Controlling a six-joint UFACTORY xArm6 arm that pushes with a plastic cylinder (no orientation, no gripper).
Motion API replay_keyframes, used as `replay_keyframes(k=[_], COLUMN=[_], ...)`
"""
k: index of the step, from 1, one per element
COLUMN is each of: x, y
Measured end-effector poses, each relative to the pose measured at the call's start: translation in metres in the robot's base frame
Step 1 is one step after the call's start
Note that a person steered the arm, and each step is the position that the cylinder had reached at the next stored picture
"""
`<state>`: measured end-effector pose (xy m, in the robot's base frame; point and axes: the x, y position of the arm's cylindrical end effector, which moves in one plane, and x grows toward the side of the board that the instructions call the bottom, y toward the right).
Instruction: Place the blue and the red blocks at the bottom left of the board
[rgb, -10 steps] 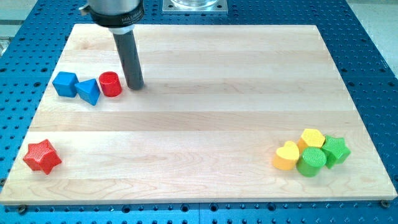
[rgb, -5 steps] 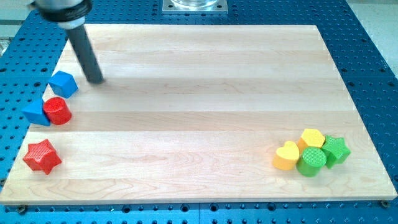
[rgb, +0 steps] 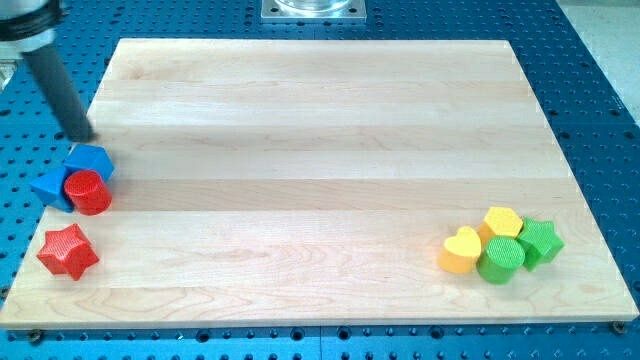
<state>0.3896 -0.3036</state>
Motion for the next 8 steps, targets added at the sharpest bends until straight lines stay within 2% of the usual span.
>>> replay_keyframes(k=[1, 3, 5, 6, 7, 8], x=[0.011, 0.108, 0.111, 0.131, 0.105, 0.096], y=[-0.001, 0.017, 0.000, 0.029, -0.001, -0.001])
